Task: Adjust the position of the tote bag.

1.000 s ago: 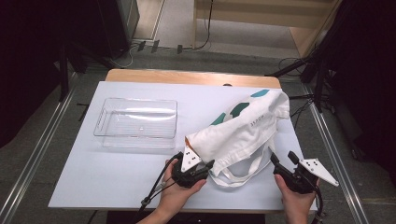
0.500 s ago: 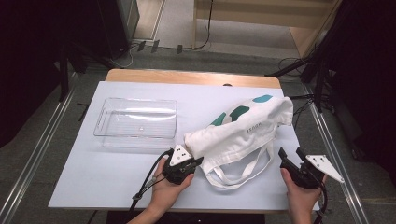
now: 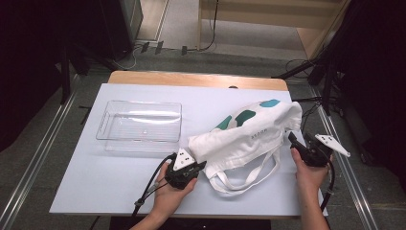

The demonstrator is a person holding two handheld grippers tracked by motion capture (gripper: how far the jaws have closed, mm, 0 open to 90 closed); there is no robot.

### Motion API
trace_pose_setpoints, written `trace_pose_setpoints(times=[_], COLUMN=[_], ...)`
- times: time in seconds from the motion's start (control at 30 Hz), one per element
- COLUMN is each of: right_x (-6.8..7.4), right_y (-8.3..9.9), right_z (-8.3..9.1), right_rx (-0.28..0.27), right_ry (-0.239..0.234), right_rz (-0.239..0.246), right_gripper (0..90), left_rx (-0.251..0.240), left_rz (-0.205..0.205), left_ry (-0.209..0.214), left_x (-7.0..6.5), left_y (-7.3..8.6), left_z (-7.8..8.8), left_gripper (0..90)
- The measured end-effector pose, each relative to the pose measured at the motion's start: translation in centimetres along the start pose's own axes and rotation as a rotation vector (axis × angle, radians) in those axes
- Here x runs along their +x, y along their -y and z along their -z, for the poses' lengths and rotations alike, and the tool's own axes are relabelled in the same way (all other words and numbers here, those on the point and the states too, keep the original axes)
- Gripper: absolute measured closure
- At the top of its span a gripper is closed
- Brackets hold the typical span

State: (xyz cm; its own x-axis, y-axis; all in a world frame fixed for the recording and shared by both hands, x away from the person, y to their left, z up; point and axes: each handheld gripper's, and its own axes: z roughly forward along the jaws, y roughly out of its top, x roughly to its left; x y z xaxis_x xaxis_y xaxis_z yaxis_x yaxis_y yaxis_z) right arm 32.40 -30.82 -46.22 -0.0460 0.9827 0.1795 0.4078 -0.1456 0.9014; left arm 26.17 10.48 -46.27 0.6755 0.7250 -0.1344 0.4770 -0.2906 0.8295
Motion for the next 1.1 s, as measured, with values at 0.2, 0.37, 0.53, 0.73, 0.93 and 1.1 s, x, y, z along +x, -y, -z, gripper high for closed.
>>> trace_pose_setpoints(times=[0.2, 0.37, 0.53, 0.73, 0.93, 1.1], right_x=[-0.8, -1.0, -1.1, -0.4, -0.4, 0.8], right_y=[-0.5, -0.9, -0.5, -0.2, 0.0, -2.4], right_z=[-1.5, -2.8, -2.4, 0.6, 5.2, 9.3], right_rx=[-0.007, 0.051, 0.067, -0.033, -0.127, -0.278], right_ry=[-0.036, -0.039, -0.052, -0.043, -0.033, -0.050], right_rz=[-0.032, -0.018, -0.027, 0.011, 0.035, 0.106], right_gripper=[31.7, 50.5, 83.8, 88.8, 90.0, 90.0], left_rx=[0.000, 0.000, -0.013, -0.042, -0.118, -0.195], left_rz=[-0.013, -0.016, -0.027, -0.033, -0.038, -0.050], left_ry=[-0.010, -0.010, 0.002, 0.015, 0.051, 0.106], left_x=[-0.1, -0.1, -0.3, -0.5, -0.7, -0.6], left_y=[0.1, 0.1, 0.2, -0.2, -2.2, -5.6], left_z=[0.0, 0.0, 0.2, 0.7, 2.2, 3.6], left_gripper=[87.9, 87.9, 88.2, 88.5, 88.6, 88.6])
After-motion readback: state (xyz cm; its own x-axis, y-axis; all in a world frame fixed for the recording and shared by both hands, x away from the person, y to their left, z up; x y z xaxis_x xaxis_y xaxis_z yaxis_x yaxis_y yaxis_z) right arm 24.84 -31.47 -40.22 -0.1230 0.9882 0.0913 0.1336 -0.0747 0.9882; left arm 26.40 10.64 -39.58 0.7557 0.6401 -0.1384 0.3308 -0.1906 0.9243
